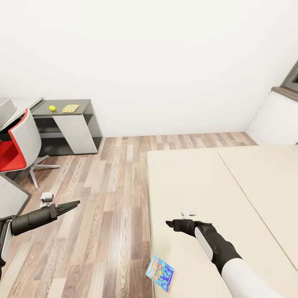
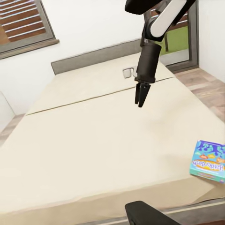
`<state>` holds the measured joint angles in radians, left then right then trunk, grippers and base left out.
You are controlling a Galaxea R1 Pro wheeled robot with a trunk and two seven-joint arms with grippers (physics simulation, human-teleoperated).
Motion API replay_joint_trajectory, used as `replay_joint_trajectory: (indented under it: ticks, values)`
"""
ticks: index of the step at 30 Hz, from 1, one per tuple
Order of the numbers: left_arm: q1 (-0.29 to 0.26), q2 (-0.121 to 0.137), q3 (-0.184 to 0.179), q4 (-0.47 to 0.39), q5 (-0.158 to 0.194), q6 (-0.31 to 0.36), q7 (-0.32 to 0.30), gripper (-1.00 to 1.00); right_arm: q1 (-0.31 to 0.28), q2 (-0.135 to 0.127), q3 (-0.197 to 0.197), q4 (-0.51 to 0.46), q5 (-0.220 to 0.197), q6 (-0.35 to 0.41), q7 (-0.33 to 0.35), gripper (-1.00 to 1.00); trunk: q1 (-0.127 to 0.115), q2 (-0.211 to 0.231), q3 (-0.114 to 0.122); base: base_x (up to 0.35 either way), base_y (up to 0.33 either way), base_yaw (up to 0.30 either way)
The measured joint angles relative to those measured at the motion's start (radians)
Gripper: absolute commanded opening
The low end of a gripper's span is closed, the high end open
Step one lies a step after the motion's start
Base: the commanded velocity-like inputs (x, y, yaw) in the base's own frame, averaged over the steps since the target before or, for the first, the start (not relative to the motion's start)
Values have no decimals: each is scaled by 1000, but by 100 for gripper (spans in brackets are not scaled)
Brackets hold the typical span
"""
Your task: Put all the toys in the child's room - the three board games (two on the bed and one on the table), the two jigsaw puzzles on the table, and the tennis ball on the table - inside the toy box on the table in the child's room.
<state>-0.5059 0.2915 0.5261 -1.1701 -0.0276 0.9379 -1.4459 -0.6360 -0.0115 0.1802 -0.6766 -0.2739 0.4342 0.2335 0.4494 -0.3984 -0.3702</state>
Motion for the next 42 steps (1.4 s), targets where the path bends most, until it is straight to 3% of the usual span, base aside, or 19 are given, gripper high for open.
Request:
replay_joint_trajectory:
  ticks: [42]
  values:
    - [0, 0, -1, 0, -1, 0, 3, 100, 0, 2, 1, 0, 0, -3, -2, 100, 0, 0, 70, 0, 0, 0]
